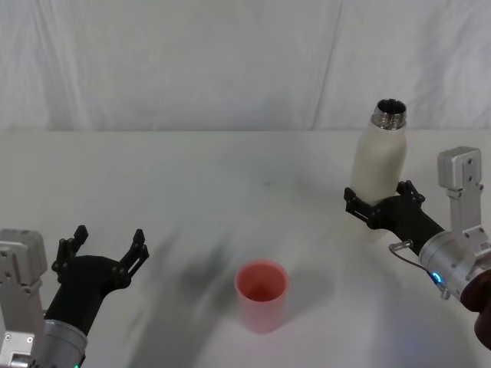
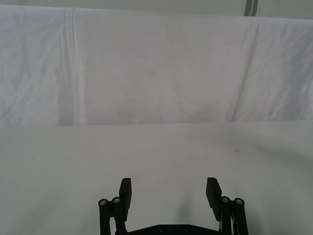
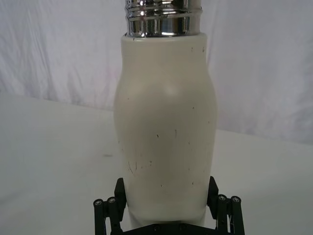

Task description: Grasp the thermos with one hand and pour water into the cup lid.

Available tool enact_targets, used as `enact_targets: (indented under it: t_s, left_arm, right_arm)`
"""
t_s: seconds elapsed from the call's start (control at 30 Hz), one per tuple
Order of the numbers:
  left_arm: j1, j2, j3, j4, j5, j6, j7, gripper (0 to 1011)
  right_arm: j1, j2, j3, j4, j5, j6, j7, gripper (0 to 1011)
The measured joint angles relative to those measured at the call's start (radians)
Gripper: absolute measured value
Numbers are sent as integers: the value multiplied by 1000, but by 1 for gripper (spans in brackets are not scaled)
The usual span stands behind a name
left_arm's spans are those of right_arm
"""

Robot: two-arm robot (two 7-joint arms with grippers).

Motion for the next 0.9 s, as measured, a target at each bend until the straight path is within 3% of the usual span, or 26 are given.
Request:
enact_targets:
  t_s: [0.9]
  left_arm:
    - [0, 0, 0, 0, 0, 0, 0, 1001]
  right_arm:
    - [-40, 2, 5, -4, 40, 6, 17, 1000]
